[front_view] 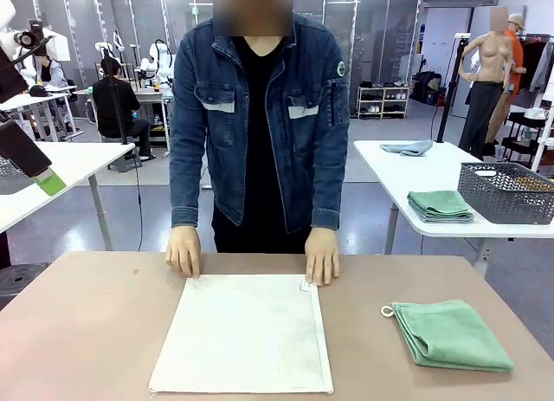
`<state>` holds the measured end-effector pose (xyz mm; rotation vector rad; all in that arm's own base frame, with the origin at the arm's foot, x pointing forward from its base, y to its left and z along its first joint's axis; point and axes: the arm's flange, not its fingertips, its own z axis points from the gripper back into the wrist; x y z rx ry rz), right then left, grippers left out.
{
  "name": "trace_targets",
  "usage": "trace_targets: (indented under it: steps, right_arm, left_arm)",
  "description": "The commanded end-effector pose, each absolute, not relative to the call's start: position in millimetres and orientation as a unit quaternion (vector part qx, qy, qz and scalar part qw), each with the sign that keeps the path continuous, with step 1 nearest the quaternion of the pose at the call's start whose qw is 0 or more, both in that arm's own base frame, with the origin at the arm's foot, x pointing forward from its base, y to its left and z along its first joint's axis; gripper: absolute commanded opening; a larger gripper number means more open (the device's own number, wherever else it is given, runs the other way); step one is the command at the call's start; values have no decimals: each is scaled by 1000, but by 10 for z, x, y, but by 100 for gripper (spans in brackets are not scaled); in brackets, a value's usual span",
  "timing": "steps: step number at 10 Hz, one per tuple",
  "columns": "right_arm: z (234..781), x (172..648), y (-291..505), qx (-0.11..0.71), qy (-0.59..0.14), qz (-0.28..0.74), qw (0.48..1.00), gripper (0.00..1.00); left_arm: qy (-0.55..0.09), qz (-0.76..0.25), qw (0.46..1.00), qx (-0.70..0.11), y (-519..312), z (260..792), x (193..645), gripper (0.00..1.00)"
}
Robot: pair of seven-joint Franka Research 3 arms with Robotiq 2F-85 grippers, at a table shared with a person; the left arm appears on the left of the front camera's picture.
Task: Fold the towels and place them in the basket.
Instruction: When a person lays out a Towel with hook on the table, fold it in half twice.
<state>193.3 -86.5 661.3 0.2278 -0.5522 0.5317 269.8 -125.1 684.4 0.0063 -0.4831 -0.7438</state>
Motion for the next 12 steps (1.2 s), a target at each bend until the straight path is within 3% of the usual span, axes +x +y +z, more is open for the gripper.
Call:
trace_targets:
  steps: [1, 9, 12]
  right_arm:
    - [6609, 1916, -874, 109, -268, 252, 924, 100]
    - [6613, 1933, -865, 111, -269, 259, 921, 100]
    - [6655, 1923, -54, 20, -277, 437, 856, 100]
  left_arm:
    - [-240, -354, 904, 9, -1266, 6846, 2708, 100]
    - [-234, -360, 903, 3, -1251, 6844, 2698, 100]
    - [-250, -539, 799, 91, -1556, 6787, 2616, 100]
